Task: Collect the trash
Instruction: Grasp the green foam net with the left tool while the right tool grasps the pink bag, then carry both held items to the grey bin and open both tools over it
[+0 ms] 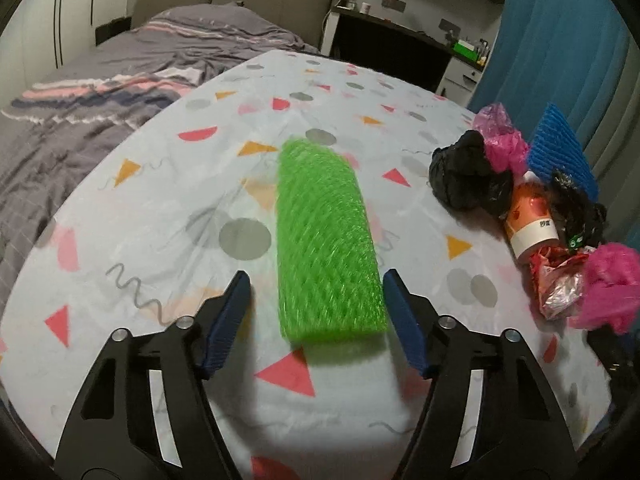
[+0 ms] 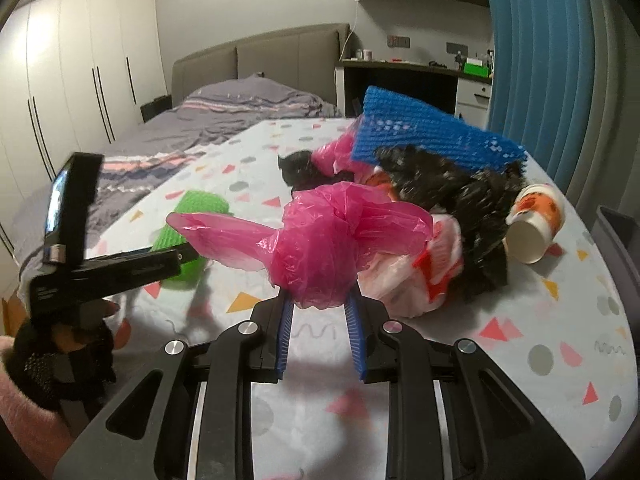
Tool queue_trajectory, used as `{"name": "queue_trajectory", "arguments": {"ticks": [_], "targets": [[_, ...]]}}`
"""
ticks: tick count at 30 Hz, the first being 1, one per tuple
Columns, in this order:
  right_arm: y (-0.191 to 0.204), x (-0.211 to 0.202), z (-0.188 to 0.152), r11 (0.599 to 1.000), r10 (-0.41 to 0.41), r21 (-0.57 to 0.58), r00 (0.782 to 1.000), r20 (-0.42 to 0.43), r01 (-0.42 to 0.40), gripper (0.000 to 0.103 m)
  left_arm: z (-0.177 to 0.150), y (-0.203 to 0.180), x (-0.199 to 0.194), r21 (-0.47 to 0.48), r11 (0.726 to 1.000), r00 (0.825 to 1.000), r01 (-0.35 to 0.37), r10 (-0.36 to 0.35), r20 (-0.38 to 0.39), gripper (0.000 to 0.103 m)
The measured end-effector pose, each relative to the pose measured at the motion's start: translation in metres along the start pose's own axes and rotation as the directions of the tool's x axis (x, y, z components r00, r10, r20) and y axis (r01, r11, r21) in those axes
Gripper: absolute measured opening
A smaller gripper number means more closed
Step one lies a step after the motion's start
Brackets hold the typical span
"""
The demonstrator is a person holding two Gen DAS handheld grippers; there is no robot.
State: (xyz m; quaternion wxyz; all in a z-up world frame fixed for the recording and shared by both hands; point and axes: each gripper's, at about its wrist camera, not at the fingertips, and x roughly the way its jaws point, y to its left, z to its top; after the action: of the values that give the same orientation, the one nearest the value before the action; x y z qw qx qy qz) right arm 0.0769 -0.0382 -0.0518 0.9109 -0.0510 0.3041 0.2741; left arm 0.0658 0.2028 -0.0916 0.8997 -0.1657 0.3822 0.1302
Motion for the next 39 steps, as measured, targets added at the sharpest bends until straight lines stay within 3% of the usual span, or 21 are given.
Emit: {"name": "queue_trajectory", "arguments": {"ticks": [2,3,7,19,27,33,39], "targets": [[-0.002,-0.005,0.0,1.0,0.004,-0.001,1.0,0.007,-0.004,0.026,0.0,-0.001,0.001,-0.001,1.0,1.0,0.011,-0.011,-0.014,0.042],[-0.003,-0.007,0.0,1.0,0.007,-0.001,1.0,0.008,-0.007,0.026,0.0,-0.001,0.001,-0.003,1.0,1.0,0.013,-0.013,-0.015,0.04],[-0.006,-0.013,-0.003,1.0,0.01,-0.002,1.0,0.02,-0.01,0.026,-0.002,-0.006,-0.009,0.023,1.0,1.0,0.012,-0.012,0.019,0.013],[-0.032,-0.049,0.001,0.999,-0.045,0.029,0.994,0.098,0.042,0.026,-0.004,-0.034,-0.081,0.082,0.992,0.976,0.093,-0.107,0.191,0.011],[-0.078,-0.081,0.001,0.989,-0.121,0.103,0.978,0.168,0.105,0.026,0.001,-0.094,-0.116,0.174,0.973,0.946,0.152,-0.195,0.26,0.011],[-0.122,-0.103,-0.002,0.971,-0.21,0.158,0.957,0.198,0.181,0.026,0.003,-0.158,-0.123,0.281,0.927,0.917,0.246,-0.317,0.242,0.011],[-0.171,-0.122,-0.007,0.936,-0.324,0.22,0.92,0.222,0.276,0.026,-0.001,-0.247,-0.116,0.412,0.842,0.876,0.347,-0.448,0.18,0.011]]}}
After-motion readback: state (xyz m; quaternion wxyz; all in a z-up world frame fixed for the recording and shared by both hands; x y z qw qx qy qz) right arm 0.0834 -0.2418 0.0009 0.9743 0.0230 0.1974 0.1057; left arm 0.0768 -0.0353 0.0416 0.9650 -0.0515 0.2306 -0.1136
